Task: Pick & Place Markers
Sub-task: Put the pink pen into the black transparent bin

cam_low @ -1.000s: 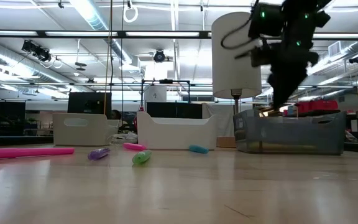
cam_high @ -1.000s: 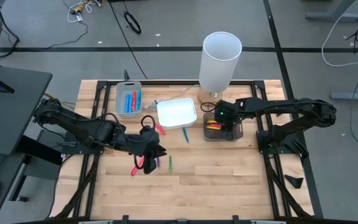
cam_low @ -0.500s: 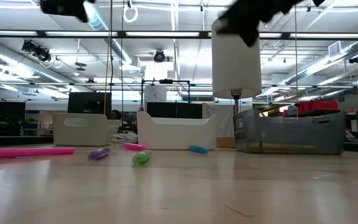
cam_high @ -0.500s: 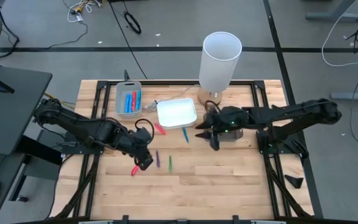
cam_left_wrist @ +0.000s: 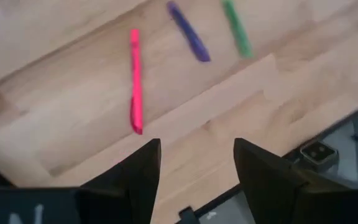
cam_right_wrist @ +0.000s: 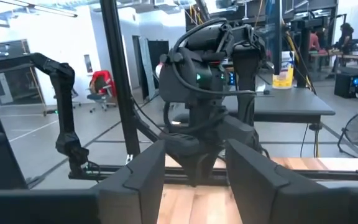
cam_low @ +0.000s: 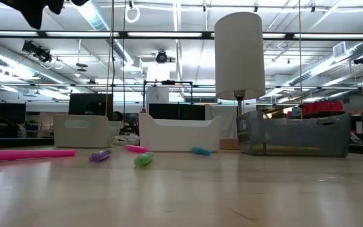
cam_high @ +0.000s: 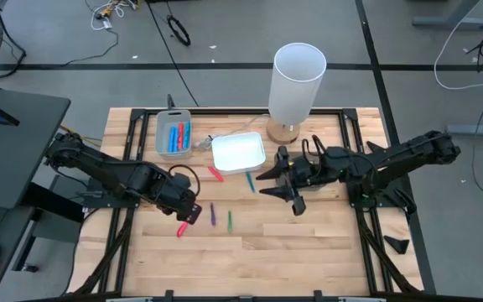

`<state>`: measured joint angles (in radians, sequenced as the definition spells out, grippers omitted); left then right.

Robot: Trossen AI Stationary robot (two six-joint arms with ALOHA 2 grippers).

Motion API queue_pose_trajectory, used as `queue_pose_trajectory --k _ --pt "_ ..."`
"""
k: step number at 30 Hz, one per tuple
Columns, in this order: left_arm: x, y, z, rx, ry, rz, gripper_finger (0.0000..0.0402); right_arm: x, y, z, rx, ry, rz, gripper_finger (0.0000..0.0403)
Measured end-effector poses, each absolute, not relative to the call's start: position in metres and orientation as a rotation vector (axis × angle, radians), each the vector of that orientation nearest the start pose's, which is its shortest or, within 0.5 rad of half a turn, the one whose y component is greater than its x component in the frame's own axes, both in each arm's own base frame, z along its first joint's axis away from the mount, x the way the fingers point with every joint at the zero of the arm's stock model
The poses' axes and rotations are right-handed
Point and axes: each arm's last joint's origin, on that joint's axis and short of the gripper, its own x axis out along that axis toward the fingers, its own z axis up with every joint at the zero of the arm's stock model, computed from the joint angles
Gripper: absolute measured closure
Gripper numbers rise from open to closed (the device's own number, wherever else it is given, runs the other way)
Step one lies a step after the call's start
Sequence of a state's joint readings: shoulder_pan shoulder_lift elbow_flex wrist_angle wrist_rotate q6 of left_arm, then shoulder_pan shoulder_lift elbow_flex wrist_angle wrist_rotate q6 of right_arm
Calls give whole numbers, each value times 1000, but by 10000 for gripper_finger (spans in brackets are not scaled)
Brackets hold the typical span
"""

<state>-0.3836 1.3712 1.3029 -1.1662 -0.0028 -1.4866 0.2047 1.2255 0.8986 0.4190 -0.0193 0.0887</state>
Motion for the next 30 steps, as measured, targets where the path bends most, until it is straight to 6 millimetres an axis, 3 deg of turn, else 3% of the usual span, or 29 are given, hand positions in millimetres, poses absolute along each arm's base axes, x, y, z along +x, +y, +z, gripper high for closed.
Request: queue_pose_trajectory --k 6,20,25,30 --pt "230 -93 308 -1082 1195 733 205 273 57 336 108 -55 228 234" --pt "249 -111 273 -896 1216 848 209 270 70 332 124 -8 272 234" --pt "249 -112 237 -955 1236 842 209 269 74 329 113 22 284 234" --pt "236 -112 197 -987 1245 899 209 268 75 328 112 32 290 234"
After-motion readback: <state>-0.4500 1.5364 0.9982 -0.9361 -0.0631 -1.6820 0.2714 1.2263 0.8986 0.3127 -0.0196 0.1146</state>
